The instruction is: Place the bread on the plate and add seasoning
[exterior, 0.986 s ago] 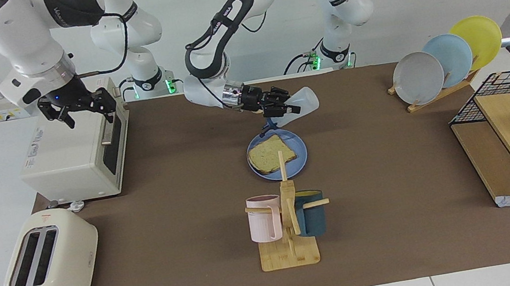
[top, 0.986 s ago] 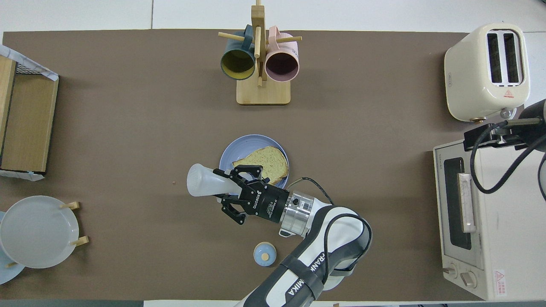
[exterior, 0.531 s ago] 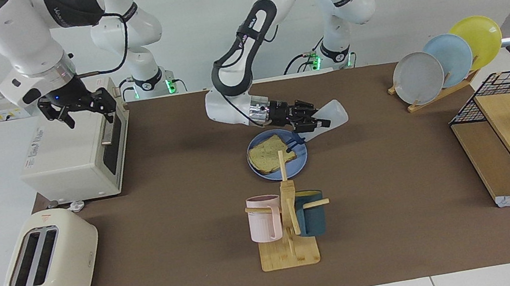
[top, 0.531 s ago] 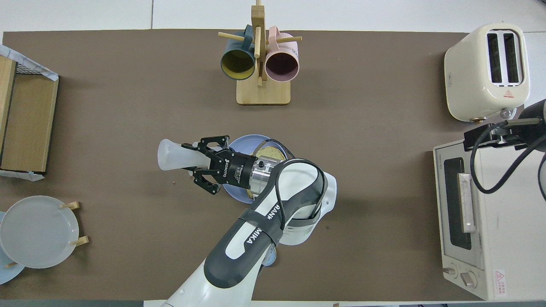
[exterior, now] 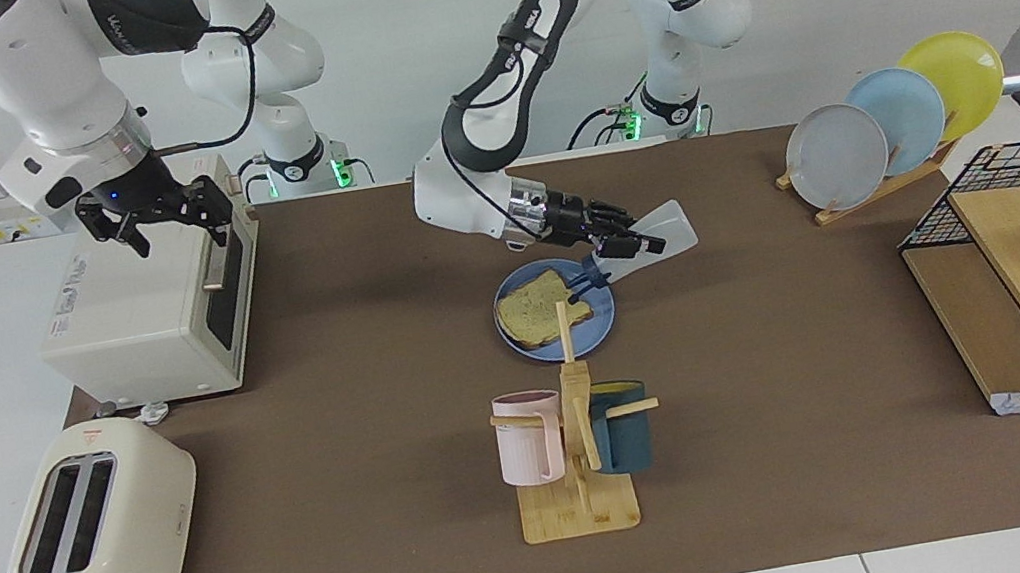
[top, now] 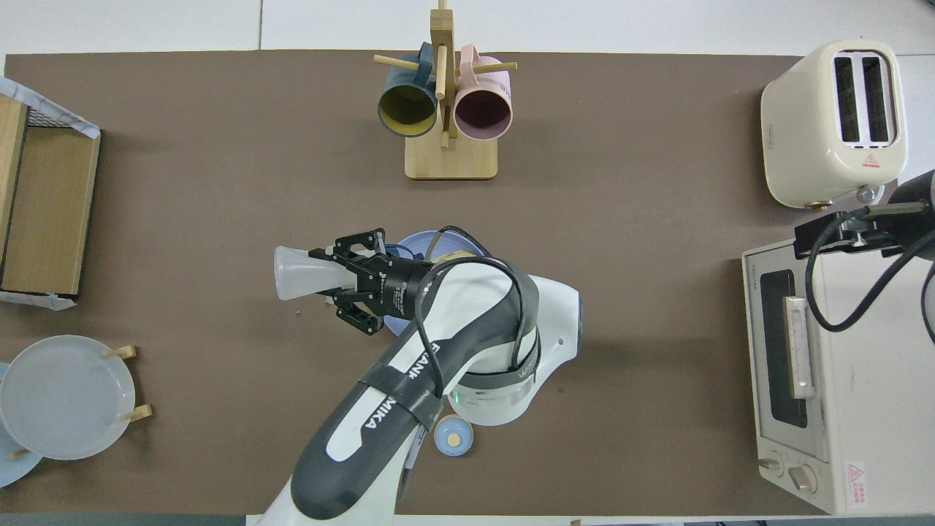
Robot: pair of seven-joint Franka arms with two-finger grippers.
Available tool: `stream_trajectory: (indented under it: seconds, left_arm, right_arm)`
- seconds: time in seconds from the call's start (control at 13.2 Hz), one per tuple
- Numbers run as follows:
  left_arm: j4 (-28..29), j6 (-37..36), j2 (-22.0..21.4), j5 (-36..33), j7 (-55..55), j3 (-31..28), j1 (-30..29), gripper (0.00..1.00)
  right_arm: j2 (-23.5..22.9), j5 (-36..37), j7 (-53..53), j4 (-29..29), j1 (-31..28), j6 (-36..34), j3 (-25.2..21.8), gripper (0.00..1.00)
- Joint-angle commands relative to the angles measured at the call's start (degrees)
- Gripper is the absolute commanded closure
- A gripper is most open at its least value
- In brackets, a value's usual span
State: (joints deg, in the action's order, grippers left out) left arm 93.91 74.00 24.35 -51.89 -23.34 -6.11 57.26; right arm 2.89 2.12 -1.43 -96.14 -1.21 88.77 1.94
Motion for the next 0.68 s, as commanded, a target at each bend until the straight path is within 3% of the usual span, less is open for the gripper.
stream_trajectory:
  seconds: [0.0, 0.15, 0.38, 0.61]
  left_arm:
    - [1.72, 2.63, -8.76, 4.42, 0.49, -0.05, -0.75, 1.00]
    - [1.63, 5.17, -13.69, 7.84, 0.40, -0.05, -4.07, 1.00]
    - [1.72, 8.33, -16.78, 11.98, 0.31, -0.13, -9.00, 1.00]
    - [2.76, 17.71, -20.82, 20.92, 0.58, -0.13, -17.50, 1.00]
  right_arm:
    - [0.63, -0.01, 1.96, -0.28, -0.99, -0.18, 0.43, 0.00]
    - [0.63, -0.01, 1.96, -0.28, -0.99, -0.18, 0.43, 0.00]
    - [0.63, -0.01, 1.96, -0.28, -0.99, -0.18, 0.43, 0.00]
    - [0.63, -0.01, 1.96, -0.28, -0.99, -0.18, 0.43, 0.00]
